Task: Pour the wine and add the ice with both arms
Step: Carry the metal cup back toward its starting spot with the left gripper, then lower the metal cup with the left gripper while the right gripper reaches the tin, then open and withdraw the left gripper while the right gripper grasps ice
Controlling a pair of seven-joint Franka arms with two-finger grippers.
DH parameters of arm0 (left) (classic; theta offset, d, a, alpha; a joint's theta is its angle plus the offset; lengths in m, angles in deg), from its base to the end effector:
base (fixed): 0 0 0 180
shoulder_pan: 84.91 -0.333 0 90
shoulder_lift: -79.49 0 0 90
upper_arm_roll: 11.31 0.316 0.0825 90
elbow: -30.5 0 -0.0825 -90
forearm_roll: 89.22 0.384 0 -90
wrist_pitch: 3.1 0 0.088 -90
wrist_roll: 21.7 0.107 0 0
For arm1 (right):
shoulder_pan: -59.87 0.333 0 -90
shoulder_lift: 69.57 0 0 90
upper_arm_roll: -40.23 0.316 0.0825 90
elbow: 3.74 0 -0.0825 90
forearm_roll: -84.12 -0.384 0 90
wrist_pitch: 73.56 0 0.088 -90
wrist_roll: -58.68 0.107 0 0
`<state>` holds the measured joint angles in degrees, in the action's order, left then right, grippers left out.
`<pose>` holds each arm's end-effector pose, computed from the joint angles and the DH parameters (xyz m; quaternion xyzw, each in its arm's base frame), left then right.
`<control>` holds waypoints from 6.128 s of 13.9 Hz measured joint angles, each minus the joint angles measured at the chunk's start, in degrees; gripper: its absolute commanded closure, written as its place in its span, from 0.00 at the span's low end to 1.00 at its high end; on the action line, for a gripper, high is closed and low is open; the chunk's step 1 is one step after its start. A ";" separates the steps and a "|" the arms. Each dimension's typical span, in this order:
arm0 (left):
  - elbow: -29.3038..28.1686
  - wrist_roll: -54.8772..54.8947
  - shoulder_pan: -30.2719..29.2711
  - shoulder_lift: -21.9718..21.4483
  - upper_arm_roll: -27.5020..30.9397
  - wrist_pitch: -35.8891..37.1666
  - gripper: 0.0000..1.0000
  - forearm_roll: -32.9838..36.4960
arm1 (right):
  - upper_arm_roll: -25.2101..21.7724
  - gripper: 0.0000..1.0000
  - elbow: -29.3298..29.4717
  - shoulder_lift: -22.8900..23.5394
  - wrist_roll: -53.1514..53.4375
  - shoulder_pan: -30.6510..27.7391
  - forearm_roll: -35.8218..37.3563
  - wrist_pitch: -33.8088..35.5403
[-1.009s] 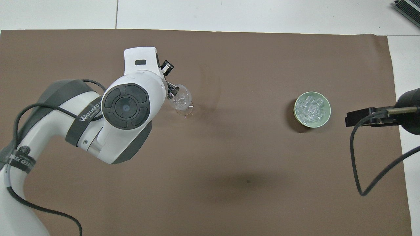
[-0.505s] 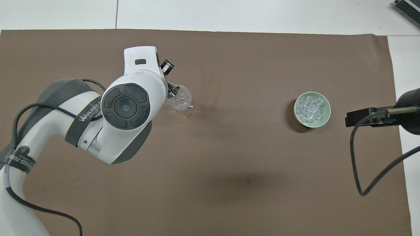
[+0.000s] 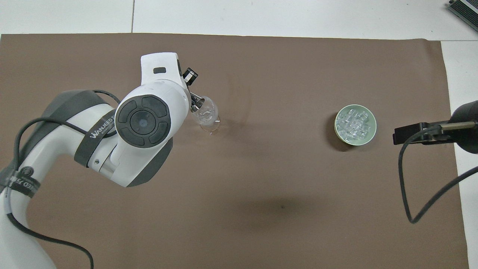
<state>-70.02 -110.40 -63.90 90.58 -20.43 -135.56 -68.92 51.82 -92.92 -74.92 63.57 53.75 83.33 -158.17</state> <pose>0.5686 -0.3142 0.4962 0.8898 0.3968 0.2080 0.0867 0.5126 0.0566 0.6718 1.0000 0.0054 0.0061 0.0020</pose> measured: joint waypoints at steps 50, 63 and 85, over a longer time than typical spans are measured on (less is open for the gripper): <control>-12.33 45.20 -45.28 12.29 1.63 25.61 1.00 -83.91 | -0.65 0.00 -22.13 1.37 -2.72 -3.41 -0.10 -30.97; -12.88 50.21 -45.69 13.00 1.79 24.98 0.02 -83.93 | -1.05 0.00 -28.41 11.65 -1.60 -2.65 4.56 -50.66; 9.79 60.44 -48.15 5.41 0.16 33.77 0.00 -44.39 | -1.13 0.17 -34.85 15.22 -0.61 -2.56 5.56 -61.71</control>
<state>-60.23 -49.96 -112.06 95.99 -20.27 -101.79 -113.31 50.68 -127.77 -59.70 62.96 51.18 88.89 -219.88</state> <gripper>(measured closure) 0.000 0.119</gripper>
